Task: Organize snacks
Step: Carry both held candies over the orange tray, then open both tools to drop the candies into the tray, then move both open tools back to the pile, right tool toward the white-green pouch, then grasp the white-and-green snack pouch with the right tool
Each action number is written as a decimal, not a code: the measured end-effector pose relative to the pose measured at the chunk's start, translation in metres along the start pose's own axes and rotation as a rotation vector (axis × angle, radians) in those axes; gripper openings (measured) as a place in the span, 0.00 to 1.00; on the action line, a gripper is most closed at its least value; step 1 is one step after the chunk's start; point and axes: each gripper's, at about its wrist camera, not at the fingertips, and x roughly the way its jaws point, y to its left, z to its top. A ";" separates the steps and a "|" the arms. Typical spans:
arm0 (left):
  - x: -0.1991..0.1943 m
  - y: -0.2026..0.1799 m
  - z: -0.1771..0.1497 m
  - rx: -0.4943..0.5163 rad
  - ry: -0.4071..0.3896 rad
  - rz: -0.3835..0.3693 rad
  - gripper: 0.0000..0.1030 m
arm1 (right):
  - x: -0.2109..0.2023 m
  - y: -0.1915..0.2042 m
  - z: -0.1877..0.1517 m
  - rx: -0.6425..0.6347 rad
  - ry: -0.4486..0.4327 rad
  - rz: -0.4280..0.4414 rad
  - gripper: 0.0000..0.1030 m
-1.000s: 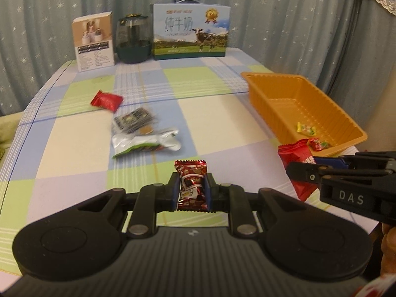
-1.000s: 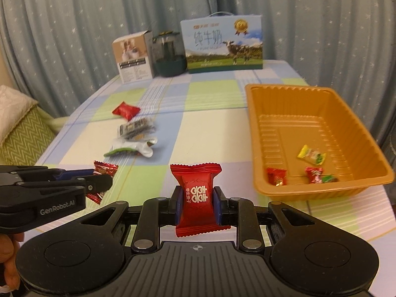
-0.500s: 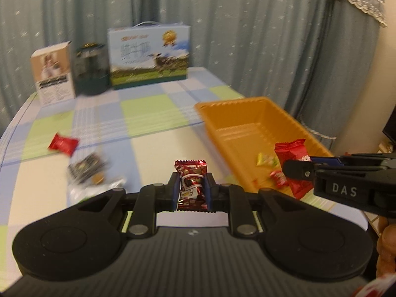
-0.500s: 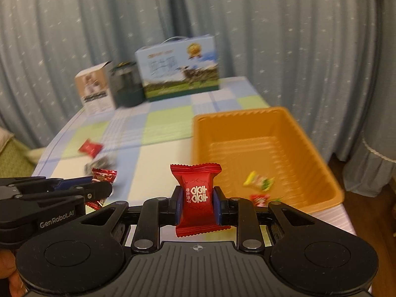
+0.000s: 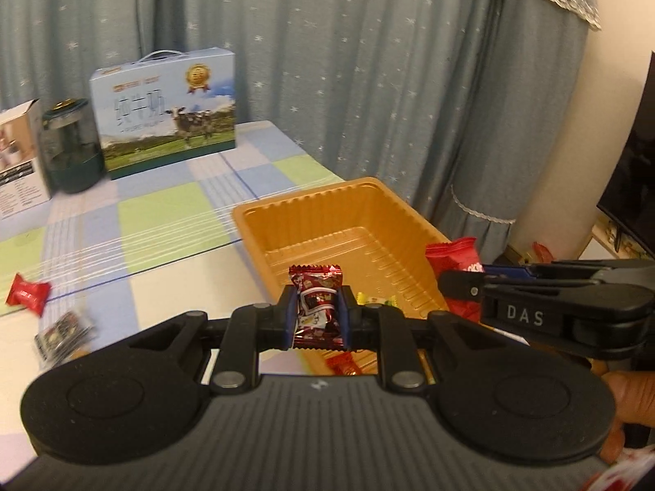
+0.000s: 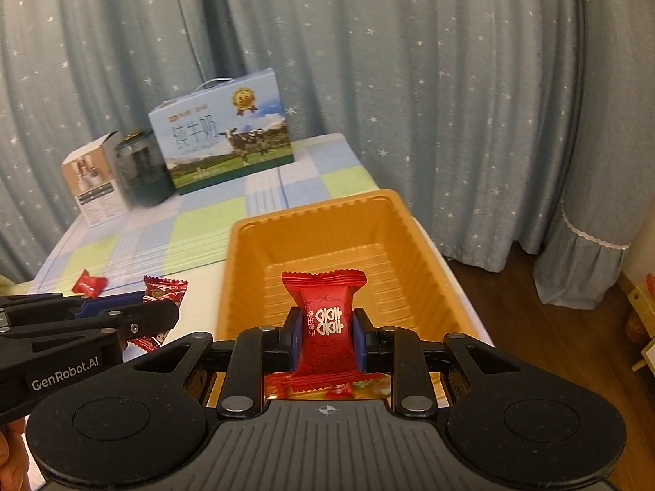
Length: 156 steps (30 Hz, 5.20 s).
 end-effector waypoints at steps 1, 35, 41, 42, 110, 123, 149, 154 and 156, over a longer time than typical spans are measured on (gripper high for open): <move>0.003 -0.001 0.000 0.003 0.002 -0.005 0.18 | 0.002 -0.002 0.001 -0.001 0.002 -0.002 0.25; 0.015 0.032 -0.014 -0.075 0.041 0.024 0.55 | 0.020 -0.023 0.012 0.034 0.023 0.002 0.25; -0.002 0.045 -0.021 -0.093 0.029 0.050 0.62 | 0.028 -0.017 0.016 0.046 0.025 0.044 0.25; -0.004 0.047 -0.022 -0.097 0.026 0.054 0.65 | 0.030 -0.018 0.017 0.058 0.029 0.058 0.25; -0.076 0.260 -0.126 -0.149 0.037 0.342 0.93 | 0.129 0.253 -0.062 -0.834 0.109 0.508 0.63; -0.064 0.275 -0.139 -0.159 0.041 0.391 0.93 | 0.181 0.286 -0.086 -1.087 0.125 0.491 0.39; -0.061 0.274 -0.139 -0.162 0.050 0.377 0.93 | 0.168 0.269 -0.091 -0.699 0.186 0.453 0.27; -0.057 0.269 -0.138 -0.152 0.057 0.354 0.93 | 0.153 0.251 -0.085 -0.601 0.179 0.474 0.26; -0.056 0.266 -0.137 -0.147 0.056 0.341 0.93 | 0.143 0.242 -0.080 -0.548 0.158 0.468 0.26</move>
